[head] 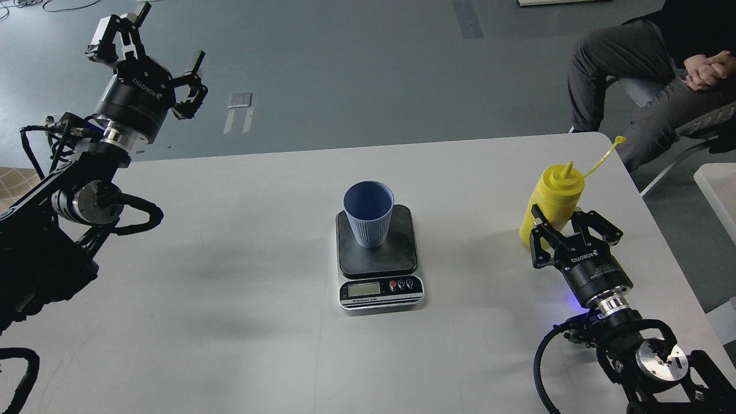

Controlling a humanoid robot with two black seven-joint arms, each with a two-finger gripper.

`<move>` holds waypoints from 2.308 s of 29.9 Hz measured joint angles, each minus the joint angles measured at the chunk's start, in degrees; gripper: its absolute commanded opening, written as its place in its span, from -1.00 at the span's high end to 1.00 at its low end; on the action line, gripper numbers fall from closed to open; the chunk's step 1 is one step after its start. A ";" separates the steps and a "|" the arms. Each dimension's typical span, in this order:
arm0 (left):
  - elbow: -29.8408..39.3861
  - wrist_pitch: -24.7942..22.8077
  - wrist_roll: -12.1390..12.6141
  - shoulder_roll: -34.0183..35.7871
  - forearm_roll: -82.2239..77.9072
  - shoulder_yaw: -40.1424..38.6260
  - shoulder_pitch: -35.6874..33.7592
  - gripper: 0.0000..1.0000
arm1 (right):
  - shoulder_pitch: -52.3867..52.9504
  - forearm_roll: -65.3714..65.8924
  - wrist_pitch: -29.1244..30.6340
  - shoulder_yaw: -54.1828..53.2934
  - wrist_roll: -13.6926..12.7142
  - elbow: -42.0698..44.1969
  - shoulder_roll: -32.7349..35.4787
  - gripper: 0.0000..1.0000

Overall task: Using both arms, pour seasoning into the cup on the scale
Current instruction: 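Open the right gripper and pull it back from the bottle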

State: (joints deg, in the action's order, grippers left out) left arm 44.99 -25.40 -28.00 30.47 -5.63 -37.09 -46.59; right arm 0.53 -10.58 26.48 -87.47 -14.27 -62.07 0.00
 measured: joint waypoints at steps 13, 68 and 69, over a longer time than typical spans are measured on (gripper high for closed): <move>0.42 -0.03 0.00 -0.03 0.00 -0.04 -0.02 -0.95 | -2.84 0.25 1.52 0.79 0.70 -1.35 0.00 -1.00; 0.59 -2.61 0.00 -0.21 -0.10 0.08 -3.05 -0.95 | 8.34 1.13 1.53 3.16 1.03 -25.85 35.37 -1.00; 0.44 -2.61 0.00 -0.22 -0.12 0.09 -3.61 -0.95 | 10.78 1.03 1.53 3.44 1.03 -24.15 36.45 -1.00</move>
State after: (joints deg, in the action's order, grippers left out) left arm 45.43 -28.01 -28.00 30.25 -5.74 -37.00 -50.20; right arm 11.31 -9.55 28.00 -84.02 -13.24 -86.22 36.45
